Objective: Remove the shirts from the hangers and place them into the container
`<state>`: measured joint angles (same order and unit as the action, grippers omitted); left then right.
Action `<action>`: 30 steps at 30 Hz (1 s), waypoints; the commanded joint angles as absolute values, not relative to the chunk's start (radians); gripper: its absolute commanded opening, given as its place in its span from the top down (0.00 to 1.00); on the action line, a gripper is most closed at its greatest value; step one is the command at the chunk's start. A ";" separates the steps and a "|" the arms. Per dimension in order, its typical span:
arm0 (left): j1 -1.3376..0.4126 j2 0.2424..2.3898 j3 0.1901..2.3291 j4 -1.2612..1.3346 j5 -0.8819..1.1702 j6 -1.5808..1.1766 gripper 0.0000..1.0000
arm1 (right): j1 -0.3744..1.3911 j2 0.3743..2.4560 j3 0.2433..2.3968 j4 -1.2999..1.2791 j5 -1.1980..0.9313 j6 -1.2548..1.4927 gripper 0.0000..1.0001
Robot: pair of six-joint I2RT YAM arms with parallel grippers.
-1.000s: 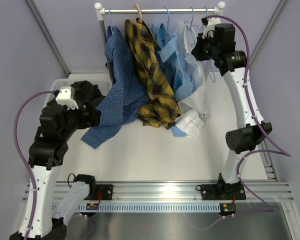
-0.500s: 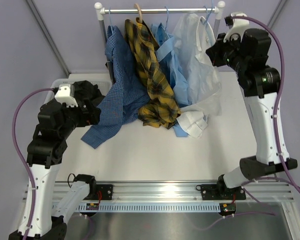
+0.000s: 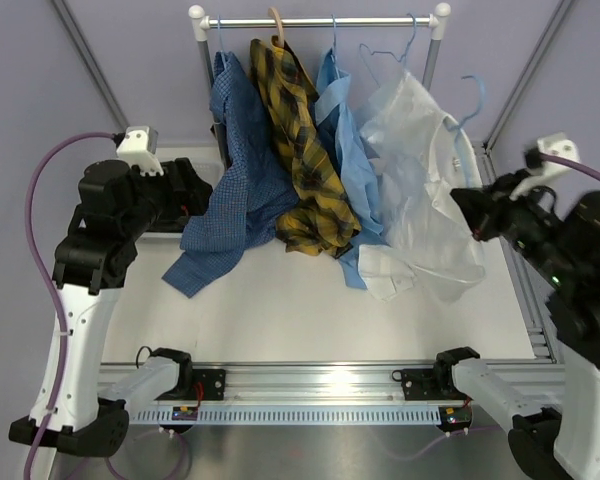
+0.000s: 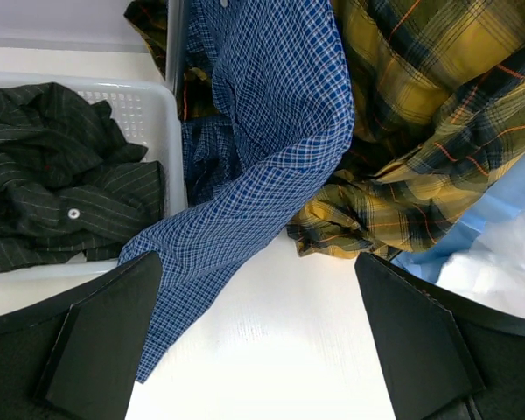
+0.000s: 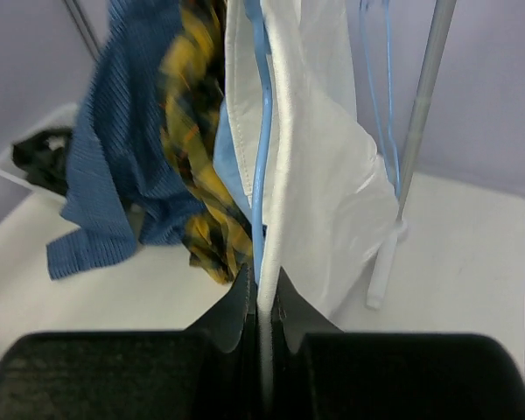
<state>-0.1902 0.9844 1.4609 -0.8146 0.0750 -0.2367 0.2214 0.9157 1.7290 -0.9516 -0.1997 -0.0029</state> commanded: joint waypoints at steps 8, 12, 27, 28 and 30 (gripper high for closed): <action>-0.198 1.029 1.536 -0.795 0.103 -0.259 0.01 | 0.222 0.913 2.204 -0.930 -0.463 -0.048 1.00; -0.198 1.017 1.531 -0.795 0.092 -0.259 0.01 | 0.222 0.936 2.221 -0.818 -0.621 0.000 1.00; -0.198 0.920 1.558 -0.808 -0.024 -0.206 0.01 | 0.238 1.124 1.849 -0.946 -1.200 -0.109 1.00; -0.198 0.920 1.565 -0.813 -0.031 -0.206 0.01 | 0.264 1.134 1.812 -0.995 -1.151 -0.129 1.00; -0.198 0.919 1.588 -0.815 -0.022 -0.210 0.01 | 0.304 1.173 1.784 -1.037 -1.054 -0.184 1.00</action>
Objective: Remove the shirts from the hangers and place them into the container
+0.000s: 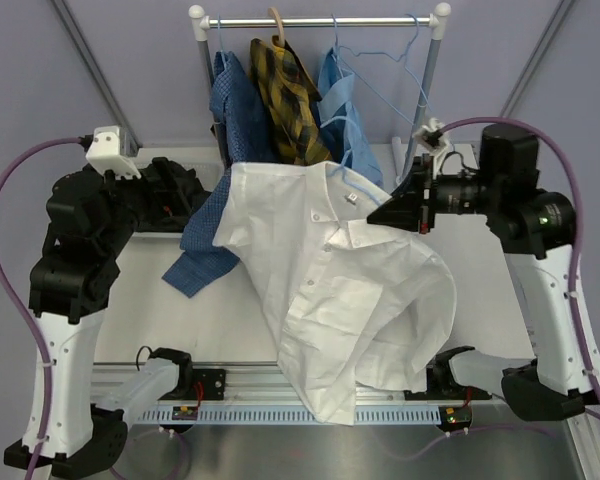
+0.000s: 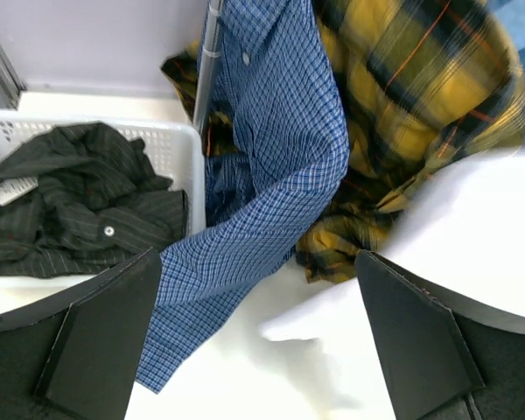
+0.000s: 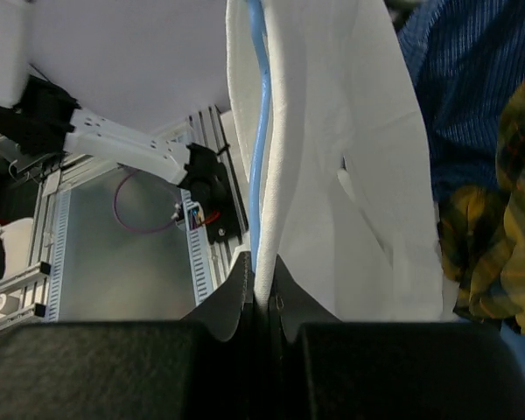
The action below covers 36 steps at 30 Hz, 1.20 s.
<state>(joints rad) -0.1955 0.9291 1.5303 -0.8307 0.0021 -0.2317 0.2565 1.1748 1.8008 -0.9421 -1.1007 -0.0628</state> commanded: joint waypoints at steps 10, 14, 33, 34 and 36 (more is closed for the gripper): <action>-0.300 1.041 1.670 -0.808 0.226 -0.333 0.01 | 0.577 1.311 1.640 -0.697 -0.675 -0.020 1.00; -0.475 1.084 1.715 -0.808 0.102 -0.359 0.02 | 0.601 1.373 1.667 -0.690 -0.650 -0.006 1.00; -0.736 1.299 1.810 -0.746 -0.112 -0.313 0.22 | 0.666 1.408 1.683 -0.687 -0.655 0.029 1.00; -0.739 1.302 1.807 -0.746 -0.115 -0.314 0.26 | 0.666 1.407 1.683 -0.687 -0.655 0.031 1.00; -0.750 1.308 1.804 -0.730 -0.115 -0.314 0.32 | 0.670 1.405 1.683 -0.690 -0.658 0.031 1.00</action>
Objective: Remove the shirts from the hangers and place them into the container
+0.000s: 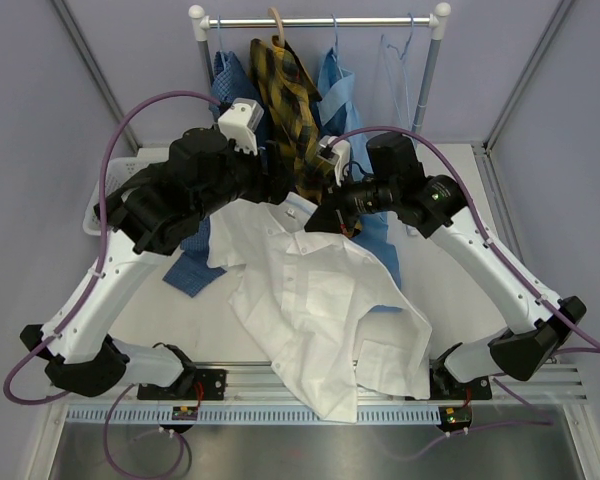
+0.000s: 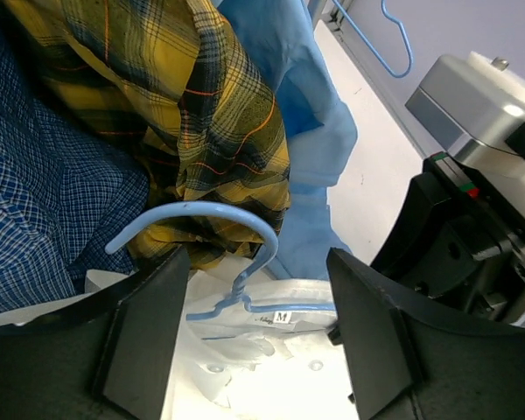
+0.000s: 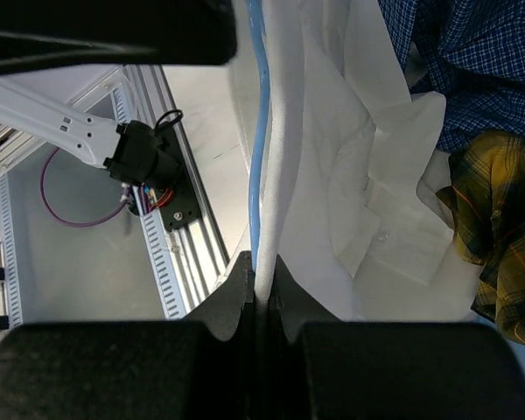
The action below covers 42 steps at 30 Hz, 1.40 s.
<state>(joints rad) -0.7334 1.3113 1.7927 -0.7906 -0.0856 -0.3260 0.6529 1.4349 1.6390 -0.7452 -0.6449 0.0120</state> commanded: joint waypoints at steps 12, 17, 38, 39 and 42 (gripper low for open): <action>-0.784 1.305 1.731 -0.695 -0.126 -0.337 0.63 | 0.677 1.376 1.664 -0.666 -0.670 0.049 1.00; -0.784 1.284 1.683 -0.667 -0.144 -0.333 0.81 | 0.678 1.368 1.663 -0.664 -0.678 0.054 1.00; -0.827 1.290 1.632 -0.624 -0.560 -0.382 1.00 | 0.693 1.200 1.640 -0.745 -0.131 0.241 0.14; -0.830 1.293 1.635 -0.624 -0.590 -0.391 1.00 | 0.698 1.201 1.643 -0.756 -0.108 0.277 0.15; -0.841 1.307 1.641 -0.623 -0.633 -0.431 1.00 | 0.735 1.218 1.654 -0.787 0.004 0.359 0.18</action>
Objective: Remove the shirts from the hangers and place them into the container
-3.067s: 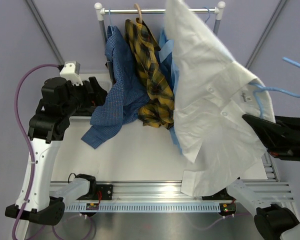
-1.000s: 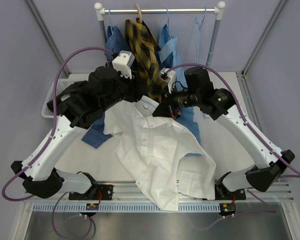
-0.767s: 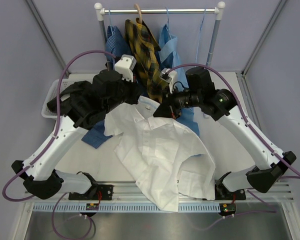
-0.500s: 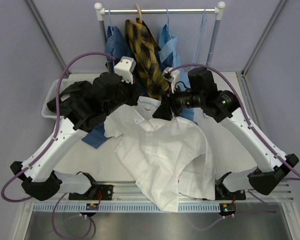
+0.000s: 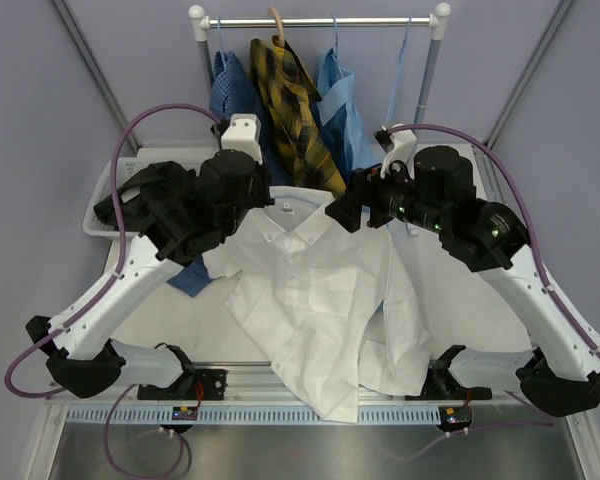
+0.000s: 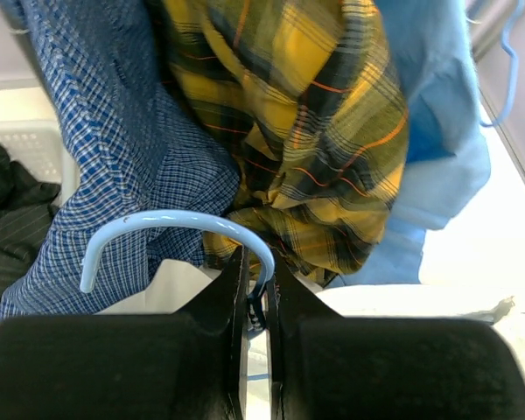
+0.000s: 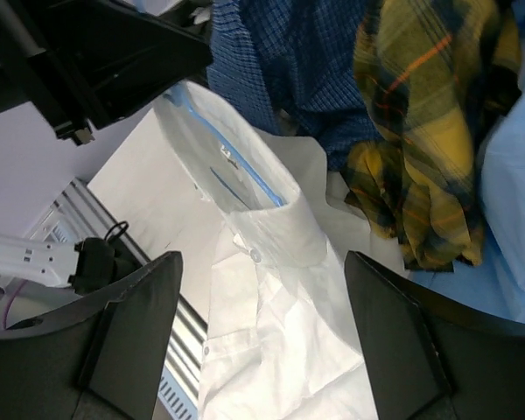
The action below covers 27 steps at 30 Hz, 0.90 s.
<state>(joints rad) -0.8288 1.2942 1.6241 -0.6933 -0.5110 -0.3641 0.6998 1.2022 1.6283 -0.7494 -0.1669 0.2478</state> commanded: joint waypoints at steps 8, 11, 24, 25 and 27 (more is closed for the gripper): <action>-0.870 1.333 1.658 -0.618 -0.667 -0.449 1.00 | 0.857 1.318 1.727 -0.835 0.337 0.466 0.24; -0.874 1.330 1.654 -0.617 -0.676 -0.448 1.00 | 0.873 1.342 1.744 -0.831 0.386 0.466 0.33; -0.881 1.301 1.635 -0.615 -0.707 -0.448 1.00 | 0.888 1.425 1.789 -0.847 0.443 0.466 0.63; -0.881 1.301 1.635 -0.615 -0.712 -0.443 1.00 | 0.888 1.428 1.792 -0.847 0.430 0.465 0.66; -0.881 1.301 1.637 -0.617 -0.722 -0.439 1.00 | 0.888 1.433 1.793 -0.847 0.417 0.465 0.71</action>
<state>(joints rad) -0.8761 1.3369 1.6241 -0.6941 -0.6594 -0.4225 0.8730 1.4254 1.7500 -0.8589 0.4011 0.4538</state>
